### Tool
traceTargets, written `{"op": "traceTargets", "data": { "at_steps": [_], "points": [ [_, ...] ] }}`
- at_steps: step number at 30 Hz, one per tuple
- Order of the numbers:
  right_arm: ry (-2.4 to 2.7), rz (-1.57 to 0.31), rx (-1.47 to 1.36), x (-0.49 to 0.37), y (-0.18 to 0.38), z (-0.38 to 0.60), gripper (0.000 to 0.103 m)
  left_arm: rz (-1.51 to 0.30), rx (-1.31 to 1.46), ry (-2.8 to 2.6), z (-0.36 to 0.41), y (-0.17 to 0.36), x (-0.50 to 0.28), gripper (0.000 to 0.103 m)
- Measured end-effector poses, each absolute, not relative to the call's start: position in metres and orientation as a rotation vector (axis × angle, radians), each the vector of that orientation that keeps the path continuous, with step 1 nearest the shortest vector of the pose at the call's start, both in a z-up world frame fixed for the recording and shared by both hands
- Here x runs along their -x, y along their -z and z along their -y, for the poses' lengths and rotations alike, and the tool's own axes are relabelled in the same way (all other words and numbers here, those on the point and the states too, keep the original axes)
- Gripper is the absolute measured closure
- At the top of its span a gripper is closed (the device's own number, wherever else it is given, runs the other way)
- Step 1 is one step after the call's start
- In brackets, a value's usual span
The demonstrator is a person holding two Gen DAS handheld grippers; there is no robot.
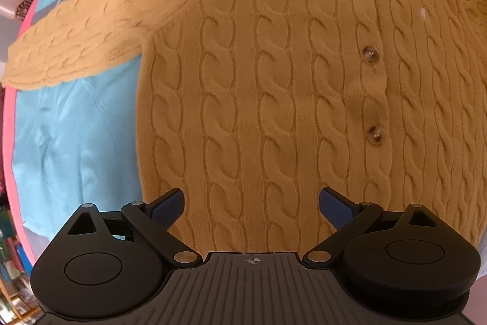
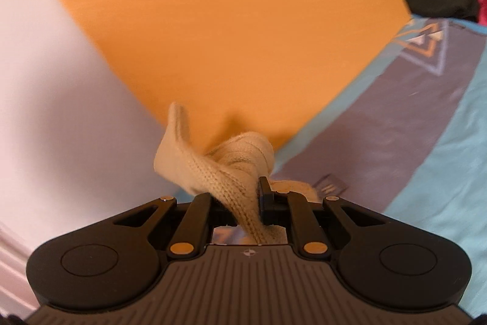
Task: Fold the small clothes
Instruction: 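Lift the sleeve and lay it across the cardigan body, then open the right gripper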
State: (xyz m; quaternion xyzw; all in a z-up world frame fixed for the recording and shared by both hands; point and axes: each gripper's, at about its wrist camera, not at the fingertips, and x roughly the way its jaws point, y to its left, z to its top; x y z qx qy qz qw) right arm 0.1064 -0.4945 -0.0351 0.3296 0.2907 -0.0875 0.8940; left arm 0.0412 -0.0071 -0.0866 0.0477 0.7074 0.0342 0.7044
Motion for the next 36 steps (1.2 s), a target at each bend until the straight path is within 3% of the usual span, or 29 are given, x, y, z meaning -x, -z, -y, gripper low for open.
{"op": "traceTargets", "data": {
  "at_steps": [10,20,23,27,28,30,31,32,36],
  "points": [
    [-0.037,-0.635,-0.686,-0.124,0.011,0.394,0.090,-1.563,-0.004,-0.121,-0.035,0.087,-0.009,0.000],
    [-0.292,-0.775,-0.549,-0.136,0.039,0.228,0.090,-1.568,0.109,-0.239,-0.096,0.092,0.029,0.000],
    [-0.341,-0.849,-0.322,-0.110,0.067,0.165,0.087,-1.573,0.151,-0.275,-0.114,0.098,0.040,0.000],
    [-0.354,-0.978,0.187,-0.073,0.119,0.094,0.083,-1.583,0.199,-0.302,-0.133,0.108,0.052,0.000],
    [-0.348,-0.958,0.297,-0.063,0.125,0.080,0.081,-1.585,0.208,-0.307,-0.136,0.110,0.055,0.000],
    [-0.371,-0.863,0.467,-0.044,0.126,0.067,0.061,-1.589,0.226,-0.312,-0.142,0.114,0.059,0.000],
    [-0.377,-0.819,0.555,-0.038,0.126,0.057,0.041,-1.591,0.234,-0.312,-0.144,0.115,0.061,0.000],
    [-0.386,-0.782,0.609,-0.032,0.126,0.054,0.031,-1.591,0.238,-0.312,-0.146,0.116,0.063,0.000],
    [-0.445,-0.653,0.815,-0.021,0.129,0.027,0.031,-1.579,0.246,-0.316,-0.151,0.115,0.071,0.000]
  ]
}}
